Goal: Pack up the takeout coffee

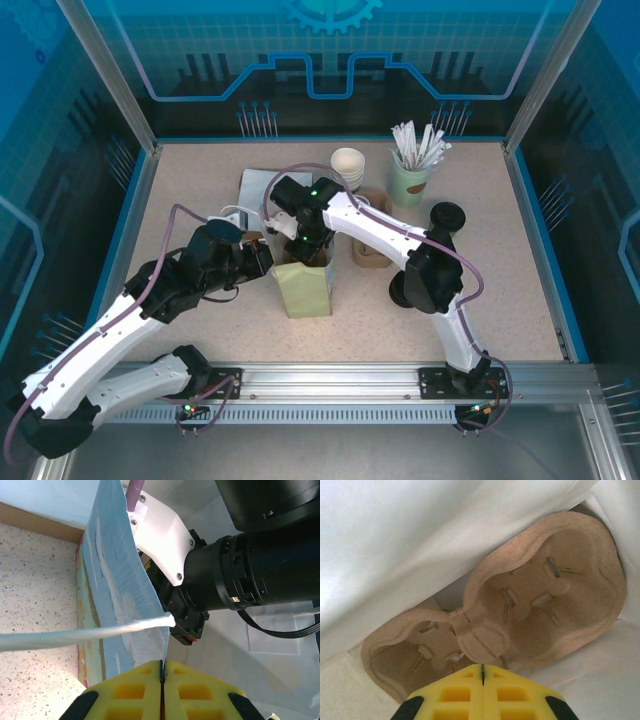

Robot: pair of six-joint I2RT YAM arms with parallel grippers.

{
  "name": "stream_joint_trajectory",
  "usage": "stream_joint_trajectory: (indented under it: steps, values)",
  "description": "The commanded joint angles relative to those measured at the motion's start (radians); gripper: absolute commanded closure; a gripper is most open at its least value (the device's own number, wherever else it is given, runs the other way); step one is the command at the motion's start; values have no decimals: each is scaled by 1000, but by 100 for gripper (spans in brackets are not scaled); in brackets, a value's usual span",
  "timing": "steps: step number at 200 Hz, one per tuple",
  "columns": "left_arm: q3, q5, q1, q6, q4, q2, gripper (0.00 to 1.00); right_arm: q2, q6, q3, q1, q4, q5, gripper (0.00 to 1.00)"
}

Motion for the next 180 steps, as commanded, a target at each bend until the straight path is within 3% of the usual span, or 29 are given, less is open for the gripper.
stream_joint_trajectory:
  steps: [1, 180]
  values:
    - [9, -4, -11, 11, 1, 9, 92, 34, 14, -6, -5, 1, 8, 100]
    - [17, -9, -15, 17, -3, 19, 92, 23, 26, -38, -6, 61, -18, 100]
